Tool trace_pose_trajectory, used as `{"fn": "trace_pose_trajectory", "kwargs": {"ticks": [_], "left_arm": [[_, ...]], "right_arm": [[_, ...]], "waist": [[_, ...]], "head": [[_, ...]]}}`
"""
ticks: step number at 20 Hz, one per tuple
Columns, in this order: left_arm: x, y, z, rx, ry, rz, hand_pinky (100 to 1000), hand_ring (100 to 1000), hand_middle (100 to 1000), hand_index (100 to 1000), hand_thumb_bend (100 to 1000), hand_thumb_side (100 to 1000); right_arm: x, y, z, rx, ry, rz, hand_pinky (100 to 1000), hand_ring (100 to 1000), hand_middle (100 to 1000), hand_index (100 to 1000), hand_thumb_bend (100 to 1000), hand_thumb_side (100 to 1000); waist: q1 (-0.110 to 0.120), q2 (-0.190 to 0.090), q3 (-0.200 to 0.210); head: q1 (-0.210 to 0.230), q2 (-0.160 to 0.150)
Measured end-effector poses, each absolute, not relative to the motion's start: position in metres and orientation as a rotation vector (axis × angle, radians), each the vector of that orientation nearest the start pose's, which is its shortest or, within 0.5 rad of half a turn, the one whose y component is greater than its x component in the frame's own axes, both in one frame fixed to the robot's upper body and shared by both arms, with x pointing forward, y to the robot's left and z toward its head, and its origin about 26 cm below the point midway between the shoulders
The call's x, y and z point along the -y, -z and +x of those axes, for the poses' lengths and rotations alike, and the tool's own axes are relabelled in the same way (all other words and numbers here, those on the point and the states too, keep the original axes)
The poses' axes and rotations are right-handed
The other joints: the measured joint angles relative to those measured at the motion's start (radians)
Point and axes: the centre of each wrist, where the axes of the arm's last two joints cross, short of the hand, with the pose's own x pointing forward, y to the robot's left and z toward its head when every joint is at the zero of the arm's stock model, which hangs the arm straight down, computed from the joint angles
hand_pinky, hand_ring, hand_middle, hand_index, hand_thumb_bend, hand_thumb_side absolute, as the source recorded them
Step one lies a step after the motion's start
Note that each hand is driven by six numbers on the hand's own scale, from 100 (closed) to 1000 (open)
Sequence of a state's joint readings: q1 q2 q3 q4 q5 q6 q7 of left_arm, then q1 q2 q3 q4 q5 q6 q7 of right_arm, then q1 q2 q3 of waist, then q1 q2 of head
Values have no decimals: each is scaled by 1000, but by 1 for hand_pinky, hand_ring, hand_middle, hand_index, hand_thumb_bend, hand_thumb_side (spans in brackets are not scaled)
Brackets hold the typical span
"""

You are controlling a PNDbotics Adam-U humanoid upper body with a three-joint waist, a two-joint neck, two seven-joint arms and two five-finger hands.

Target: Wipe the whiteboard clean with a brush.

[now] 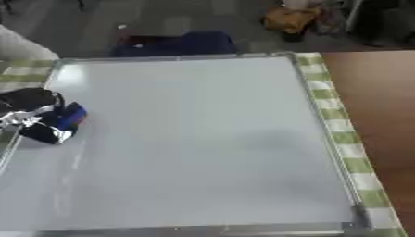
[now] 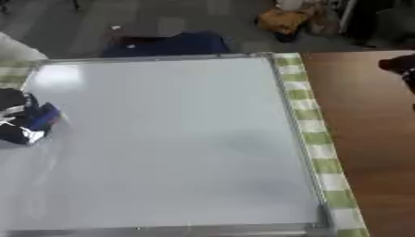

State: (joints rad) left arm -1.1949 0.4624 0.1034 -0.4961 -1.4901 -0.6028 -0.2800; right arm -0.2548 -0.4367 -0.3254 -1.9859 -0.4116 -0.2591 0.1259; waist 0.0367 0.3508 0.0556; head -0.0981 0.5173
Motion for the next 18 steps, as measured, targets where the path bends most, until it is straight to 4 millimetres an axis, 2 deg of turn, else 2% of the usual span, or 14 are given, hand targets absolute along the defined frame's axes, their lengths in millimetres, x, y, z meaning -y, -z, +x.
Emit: {"fn": "trace_pose_trajectory", "kwargs": {"ticks": [2, 3, 7, 18], "left_arm": [[-329, -226, 512, 1199, 1864, 1029, 685, 460, 263, 186, 305, 624], [-329, -225, 511, 1197, 1866, 1018, 680, 455, 255, 181, 246, 641], [-331, -222, 511, 1192, 1878, 980, 671, 439, 238, 173, 187, 652], [-329, -220, 509, 1196, 1929, 923, 656, 416, 214, 164, 211, 612]], "right_arm": [[359, -227, 281, 2570, -179, -50, 766, 642, 505, 586, 223, 1000], [359, -227, 281, 2569, -176, -51, 766, 642, 505, 586, 222, 1000], [359, -227, 281, 2568, -167, -57, 766, 643, 505, 585, 223, 1000], [360, -227, 280, 2569, -145, -70, 767, 643, 505, 587, 222, 1000]], "waist": [[0, -1, 0], [0, -2, 0], [-1, -6, 2], [-2, -12, 5]], "head": [[-2, 0], [-3, 0], [-8, 0], [-14, 8]]}}
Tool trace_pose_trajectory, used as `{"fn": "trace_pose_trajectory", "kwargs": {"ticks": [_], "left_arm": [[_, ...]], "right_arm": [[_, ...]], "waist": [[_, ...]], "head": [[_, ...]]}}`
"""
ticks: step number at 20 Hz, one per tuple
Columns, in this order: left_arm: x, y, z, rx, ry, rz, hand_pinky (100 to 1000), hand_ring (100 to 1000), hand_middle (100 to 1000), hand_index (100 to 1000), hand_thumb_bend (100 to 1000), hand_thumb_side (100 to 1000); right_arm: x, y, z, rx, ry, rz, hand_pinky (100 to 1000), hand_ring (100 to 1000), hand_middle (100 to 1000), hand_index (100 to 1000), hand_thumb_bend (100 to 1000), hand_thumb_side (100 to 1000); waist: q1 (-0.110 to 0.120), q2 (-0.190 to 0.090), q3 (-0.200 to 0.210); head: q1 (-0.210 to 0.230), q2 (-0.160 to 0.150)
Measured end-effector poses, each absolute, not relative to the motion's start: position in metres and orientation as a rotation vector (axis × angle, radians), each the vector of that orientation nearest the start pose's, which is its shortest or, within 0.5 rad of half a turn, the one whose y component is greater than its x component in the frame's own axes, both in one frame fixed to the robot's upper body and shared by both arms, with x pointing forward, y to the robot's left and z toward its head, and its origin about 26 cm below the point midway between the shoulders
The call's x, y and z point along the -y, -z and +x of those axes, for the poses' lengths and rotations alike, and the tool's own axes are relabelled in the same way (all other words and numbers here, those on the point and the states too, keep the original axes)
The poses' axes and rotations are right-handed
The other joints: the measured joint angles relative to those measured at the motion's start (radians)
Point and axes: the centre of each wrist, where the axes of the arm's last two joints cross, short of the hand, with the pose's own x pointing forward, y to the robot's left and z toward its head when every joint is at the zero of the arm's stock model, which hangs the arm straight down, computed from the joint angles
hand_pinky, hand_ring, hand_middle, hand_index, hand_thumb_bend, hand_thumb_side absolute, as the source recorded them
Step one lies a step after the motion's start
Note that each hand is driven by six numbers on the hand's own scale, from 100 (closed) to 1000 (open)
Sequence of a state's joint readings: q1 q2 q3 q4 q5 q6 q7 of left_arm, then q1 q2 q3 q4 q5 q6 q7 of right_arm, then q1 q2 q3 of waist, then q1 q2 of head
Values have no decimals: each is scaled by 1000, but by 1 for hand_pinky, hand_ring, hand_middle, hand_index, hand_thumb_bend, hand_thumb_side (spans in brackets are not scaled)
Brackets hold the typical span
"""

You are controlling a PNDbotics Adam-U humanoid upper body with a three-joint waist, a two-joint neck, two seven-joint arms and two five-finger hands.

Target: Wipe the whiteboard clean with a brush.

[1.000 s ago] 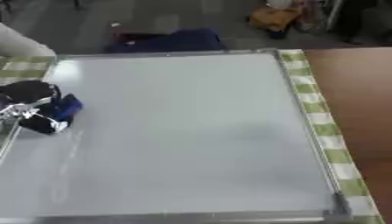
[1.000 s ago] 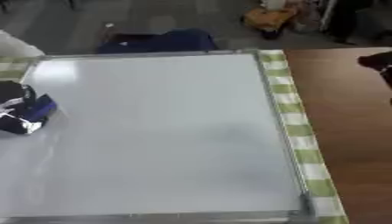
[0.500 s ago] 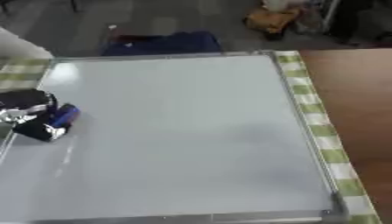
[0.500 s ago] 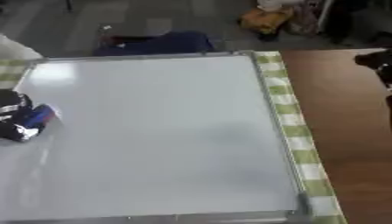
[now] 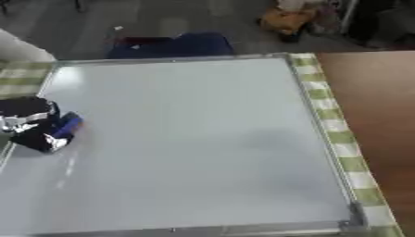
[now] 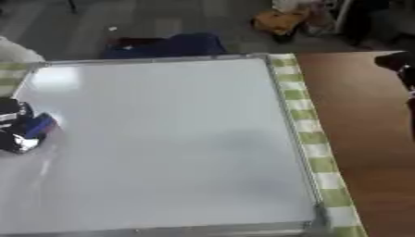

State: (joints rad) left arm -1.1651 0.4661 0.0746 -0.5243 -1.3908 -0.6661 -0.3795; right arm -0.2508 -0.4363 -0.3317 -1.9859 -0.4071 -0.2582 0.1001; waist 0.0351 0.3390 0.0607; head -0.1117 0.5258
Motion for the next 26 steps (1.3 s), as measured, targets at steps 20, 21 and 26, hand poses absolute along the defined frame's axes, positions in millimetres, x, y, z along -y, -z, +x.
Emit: {"fn": "trace_pose_trajectory", "kwargs": {"ticks": [20, 21, 26], "left_arm": [[-311, -222, 509, 1259, 2039, 904, 640, 401, 198, 164, 219, 620], [-311, -222, 509, 1267, 2040, 903, 639, 401, 198, 164, 219, 620], [-303, -222, 508, 1301, 2050, 897, 640, 401, 197, 164, 227, 620]], "right_arm": [[361, -226, 280, 2564, -137, -75, 768, 644, 504, 586, 225, 1000], [361, -226, 280, 2563, -137, -75, 768, 644, 504, 586, 225, 1000], [361, -226, 280, 2562, -136, -78, 768, 644, 504, 586, 223, 1000]], "waist": [[-3, 0, 2], [-3, 0, 2], [-4, 0, 2]], "head": [[-5, 9], [-5, 9], [-5, 10]]}}
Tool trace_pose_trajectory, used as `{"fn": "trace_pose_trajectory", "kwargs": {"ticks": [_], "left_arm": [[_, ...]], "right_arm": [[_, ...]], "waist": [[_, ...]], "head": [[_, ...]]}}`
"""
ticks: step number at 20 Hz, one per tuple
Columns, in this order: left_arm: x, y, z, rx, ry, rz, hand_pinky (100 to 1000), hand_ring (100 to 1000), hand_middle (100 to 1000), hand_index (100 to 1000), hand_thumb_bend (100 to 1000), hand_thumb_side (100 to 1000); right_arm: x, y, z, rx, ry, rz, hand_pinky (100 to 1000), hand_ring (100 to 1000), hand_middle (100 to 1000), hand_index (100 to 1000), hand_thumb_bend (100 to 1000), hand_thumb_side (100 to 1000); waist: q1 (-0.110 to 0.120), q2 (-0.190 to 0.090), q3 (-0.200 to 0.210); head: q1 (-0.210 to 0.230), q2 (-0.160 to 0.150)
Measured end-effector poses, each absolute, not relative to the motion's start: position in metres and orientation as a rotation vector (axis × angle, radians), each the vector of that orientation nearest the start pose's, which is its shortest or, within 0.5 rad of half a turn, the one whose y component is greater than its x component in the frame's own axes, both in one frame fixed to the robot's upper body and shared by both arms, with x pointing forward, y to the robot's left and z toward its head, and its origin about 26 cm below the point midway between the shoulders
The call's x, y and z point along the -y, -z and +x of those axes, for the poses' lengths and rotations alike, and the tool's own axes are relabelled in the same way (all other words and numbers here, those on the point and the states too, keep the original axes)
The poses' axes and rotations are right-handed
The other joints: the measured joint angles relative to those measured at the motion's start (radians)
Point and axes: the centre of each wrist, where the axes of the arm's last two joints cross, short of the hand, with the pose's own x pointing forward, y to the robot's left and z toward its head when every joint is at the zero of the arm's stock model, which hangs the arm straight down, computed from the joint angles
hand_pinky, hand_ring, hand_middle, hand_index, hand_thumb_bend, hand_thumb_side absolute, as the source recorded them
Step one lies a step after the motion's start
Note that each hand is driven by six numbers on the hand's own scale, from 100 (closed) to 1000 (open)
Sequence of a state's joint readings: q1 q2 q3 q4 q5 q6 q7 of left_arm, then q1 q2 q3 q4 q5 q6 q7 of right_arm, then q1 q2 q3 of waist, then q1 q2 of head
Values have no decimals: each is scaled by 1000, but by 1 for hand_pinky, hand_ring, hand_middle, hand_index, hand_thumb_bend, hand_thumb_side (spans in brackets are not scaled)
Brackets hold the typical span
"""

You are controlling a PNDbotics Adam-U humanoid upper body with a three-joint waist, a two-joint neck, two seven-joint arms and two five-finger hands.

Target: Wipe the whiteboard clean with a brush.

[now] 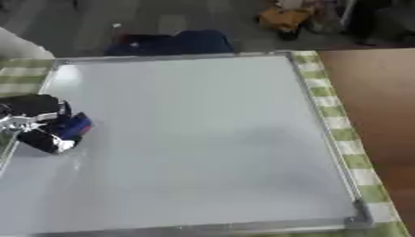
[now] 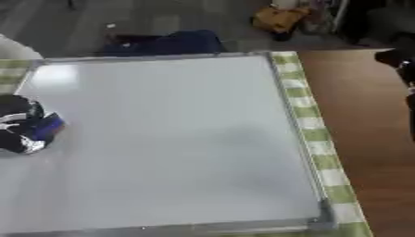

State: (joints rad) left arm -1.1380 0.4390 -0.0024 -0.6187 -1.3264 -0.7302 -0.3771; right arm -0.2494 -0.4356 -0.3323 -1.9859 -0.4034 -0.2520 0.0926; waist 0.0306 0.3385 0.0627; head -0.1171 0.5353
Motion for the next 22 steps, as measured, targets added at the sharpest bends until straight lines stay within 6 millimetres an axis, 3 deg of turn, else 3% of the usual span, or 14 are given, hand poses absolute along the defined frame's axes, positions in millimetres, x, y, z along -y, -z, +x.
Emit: {"fn": "trace_pose_trajectory", "kwargs": {"ticks": [9, 22], "left_arm": [[-297, -222, 508, 1312, 2054, 889, 646, 405, 200, 182, 270, 609], [-307, -218, 509, 1258, 2008, 957, 668, 425, 222, 198, 355, 634]], "right_arm": [[361, -226, 280, 2560, -133, -79, 768, 644, 504, 586, 223, 1000], [362, -227, 279, 2562, -131, -86, 769, 643, 500, 585, 231, 1000]], "waist": [[3, -1, -1], [5, -2, -1]], "head": [[-1, 0], [-5, 0]]}}
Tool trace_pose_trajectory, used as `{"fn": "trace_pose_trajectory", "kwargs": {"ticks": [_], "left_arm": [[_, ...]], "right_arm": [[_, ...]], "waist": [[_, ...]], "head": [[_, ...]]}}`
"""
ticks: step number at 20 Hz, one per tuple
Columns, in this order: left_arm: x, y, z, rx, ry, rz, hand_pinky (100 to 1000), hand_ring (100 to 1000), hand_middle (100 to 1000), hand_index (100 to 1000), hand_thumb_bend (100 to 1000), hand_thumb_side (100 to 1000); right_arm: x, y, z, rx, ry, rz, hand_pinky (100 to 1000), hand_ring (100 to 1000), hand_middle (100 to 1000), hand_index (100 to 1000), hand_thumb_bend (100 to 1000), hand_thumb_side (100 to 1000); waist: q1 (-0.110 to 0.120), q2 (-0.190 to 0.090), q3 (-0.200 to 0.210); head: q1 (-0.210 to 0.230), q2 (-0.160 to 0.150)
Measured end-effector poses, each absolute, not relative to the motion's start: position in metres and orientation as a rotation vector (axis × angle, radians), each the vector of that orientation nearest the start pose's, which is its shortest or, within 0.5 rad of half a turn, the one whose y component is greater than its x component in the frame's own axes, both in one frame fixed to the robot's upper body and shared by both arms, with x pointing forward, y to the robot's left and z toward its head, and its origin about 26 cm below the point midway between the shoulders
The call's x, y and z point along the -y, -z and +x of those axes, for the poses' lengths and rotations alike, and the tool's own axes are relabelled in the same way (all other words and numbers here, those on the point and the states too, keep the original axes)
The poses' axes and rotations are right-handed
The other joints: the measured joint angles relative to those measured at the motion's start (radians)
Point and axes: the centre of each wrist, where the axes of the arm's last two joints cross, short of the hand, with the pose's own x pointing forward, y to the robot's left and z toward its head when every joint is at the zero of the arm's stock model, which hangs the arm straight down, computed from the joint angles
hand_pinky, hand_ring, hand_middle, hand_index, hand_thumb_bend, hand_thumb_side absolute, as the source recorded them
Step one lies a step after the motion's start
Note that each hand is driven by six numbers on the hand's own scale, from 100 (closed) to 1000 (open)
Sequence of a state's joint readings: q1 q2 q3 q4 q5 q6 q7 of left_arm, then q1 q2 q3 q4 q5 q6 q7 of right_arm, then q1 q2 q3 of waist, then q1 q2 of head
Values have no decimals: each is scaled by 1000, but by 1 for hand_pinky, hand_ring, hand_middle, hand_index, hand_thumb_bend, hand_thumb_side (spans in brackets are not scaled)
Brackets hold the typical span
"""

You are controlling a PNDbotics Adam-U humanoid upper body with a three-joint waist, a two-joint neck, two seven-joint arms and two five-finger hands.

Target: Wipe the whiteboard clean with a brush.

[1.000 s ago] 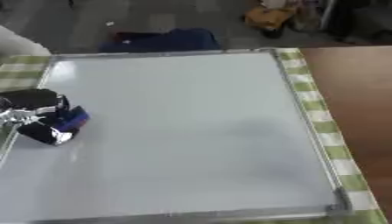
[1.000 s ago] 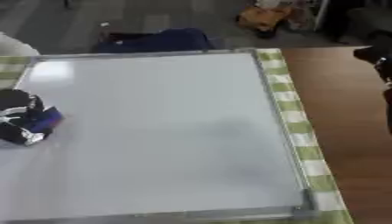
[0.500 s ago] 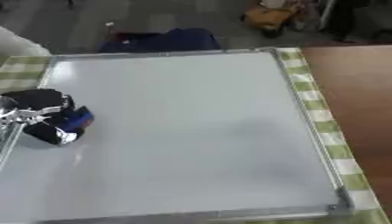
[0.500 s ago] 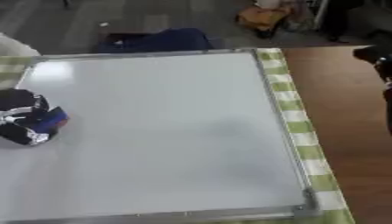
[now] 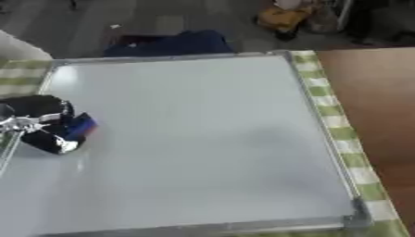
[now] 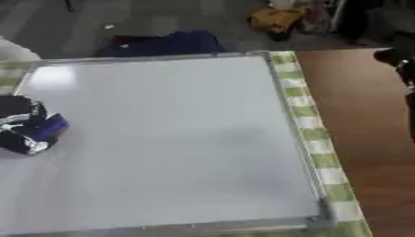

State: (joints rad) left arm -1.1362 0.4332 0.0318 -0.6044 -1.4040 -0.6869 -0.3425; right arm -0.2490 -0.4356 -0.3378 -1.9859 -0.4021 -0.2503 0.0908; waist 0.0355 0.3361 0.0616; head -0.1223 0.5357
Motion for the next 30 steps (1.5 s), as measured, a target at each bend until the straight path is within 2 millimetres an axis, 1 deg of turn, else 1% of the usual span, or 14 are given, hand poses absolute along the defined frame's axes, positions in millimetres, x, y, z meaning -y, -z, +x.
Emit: {"fn": "trace_pose_trajectory", "kwargs": {"ticks": [8, 11, 21, 25, 30], "left_arm": [[-324, -216, 508, 1231, 1905, 1074, 672, 429, 227, 199, 352, 665], [-327, -214, 507, 1223, 1885, 1111, 663, 420, 218, 197, 332, 667], [-327, -221, 508, 1244, 1866, 1159, 668, 421, 222, 193, 312, 690], [-325, -226, 509, 1226, 1879, 1202, 684, 438, 252, 267, 340, 718], [-325, -225, 510, 1220, 1897, 1209, 672, 432, 252, 264, 319, 710]], "right_arm": [[362, -227, 279, 2566, -128, -89, 770, 642, 498, 584, 232, 1000], [362, -227, 279, 2566, -128, -91, 770, 642, 497, 584, 233, 1000], [362, -227, 280, 2568, -129, -91, 770, 642, 497, 584, 234, 1000], [362, -228, 280, 2568, -130, -90, 770, 641, 495, 583, 237, 1000], [362, -228, 280, 2566, -133, -90, 770, 640, 494, 582, 241, 1000]], "waist": [[0, 3, 1], [0, 4, 1], [-2, 10, -1], [-1, 14, -6], [1, 15, -6]], "head": [[-3, -1], [-3, -1], [-3, -2], [-2, -6], [-2, -9]]}}
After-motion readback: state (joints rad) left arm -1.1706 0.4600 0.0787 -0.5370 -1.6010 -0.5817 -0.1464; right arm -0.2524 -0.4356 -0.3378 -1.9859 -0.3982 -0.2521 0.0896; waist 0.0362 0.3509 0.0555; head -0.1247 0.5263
